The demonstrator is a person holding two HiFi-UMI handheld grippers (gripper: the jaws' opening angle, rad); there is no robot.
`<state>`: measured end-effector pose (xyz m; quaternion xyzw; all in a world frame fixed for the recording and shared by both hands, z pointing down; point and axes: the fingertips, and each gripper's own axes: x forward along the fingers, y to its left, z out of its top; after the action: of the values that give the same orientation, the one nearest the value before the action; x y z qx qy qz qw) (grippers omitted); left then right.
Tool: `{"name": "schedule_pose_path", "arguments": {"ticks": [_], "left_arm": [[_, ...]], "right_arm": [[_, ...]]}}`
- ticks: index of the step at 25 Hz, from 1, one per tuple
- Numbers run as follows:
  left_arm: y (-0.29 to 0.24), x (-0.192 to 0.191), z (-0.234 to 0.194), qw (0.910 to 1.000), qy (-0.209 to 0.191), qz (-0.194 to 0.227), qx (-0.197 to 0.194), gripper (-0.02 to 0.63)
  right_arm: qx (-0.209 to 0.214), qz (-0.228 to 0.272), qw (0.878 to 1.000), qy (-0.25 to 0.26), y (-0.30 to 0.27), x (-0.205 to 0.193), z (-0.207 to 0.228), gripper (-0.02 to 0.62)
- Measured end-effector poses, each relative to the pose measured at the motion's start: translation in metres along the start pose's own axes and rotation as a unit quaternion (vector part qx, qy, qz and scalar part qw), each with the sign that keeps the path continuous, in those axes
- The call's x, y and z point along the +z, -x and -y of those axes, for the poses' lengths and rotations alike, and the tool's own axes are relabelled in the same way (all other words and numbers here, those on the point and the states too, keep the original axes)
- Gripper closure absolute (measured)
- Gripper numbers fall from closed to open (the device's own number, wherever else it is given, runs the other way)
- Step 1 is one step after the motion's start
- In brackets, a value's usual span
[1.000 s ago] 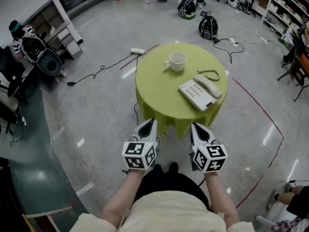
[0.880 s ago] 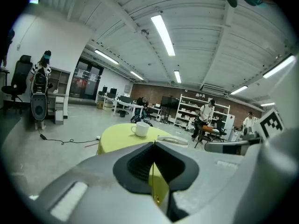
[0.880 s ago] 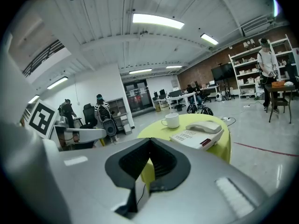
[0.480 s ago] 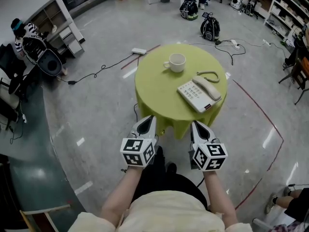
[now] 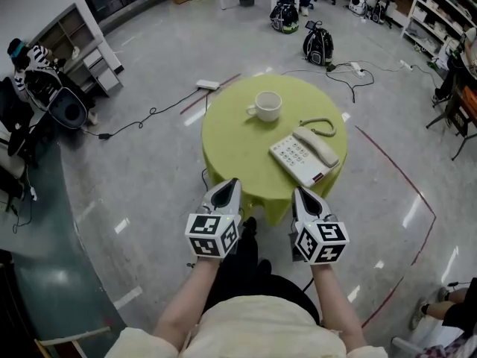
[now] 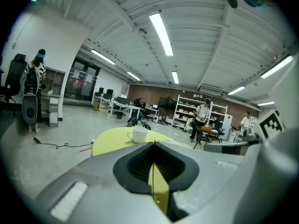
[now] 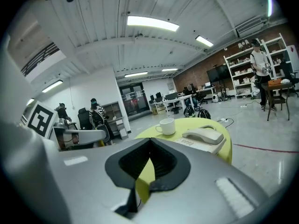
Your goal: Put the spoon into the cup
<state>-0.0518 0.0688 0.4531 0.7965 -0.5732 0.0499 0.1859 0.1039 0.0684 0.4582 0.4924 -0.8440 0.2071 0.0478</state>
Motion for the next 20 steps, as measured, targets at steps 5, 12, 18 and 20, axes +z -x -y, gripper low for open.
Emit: {"name": "schedule_pose_path", "arguments": {"ticks": [5, 12, 18, 20], "left_arm": [[-0.025, 0.01, -0.017, 1.0, 0.0, -0.003, -0.008, 0.601], [-0.063, 0.023, -0.042, 0.9998, 0.006, -0.009, -0.015, 0.601], [-0.101, 0.037, -0.058, 0.9995, 0.004, -0.017, -0.025, 0.601], [-0.113, 0.042, -0.063, 0.9994, 0.002, -0.019, -0.028, 0.601]], "right_arm": [[-0.005, -0.003, 1.0, 0.003, -0.029, 0.009, 0.001, 0.594], [-0.008, -0.009, 1.0, 0.001, -0.072, 0.019, 0.007, 0.594], [-0.012, -0.015, 1.0, -0.001, -0.113, 0.03, 0.016, 0.594], [-0.015, -0.013, 1.0, -0.001, -0.125, 0.035, 0.02, 0.594]]}}
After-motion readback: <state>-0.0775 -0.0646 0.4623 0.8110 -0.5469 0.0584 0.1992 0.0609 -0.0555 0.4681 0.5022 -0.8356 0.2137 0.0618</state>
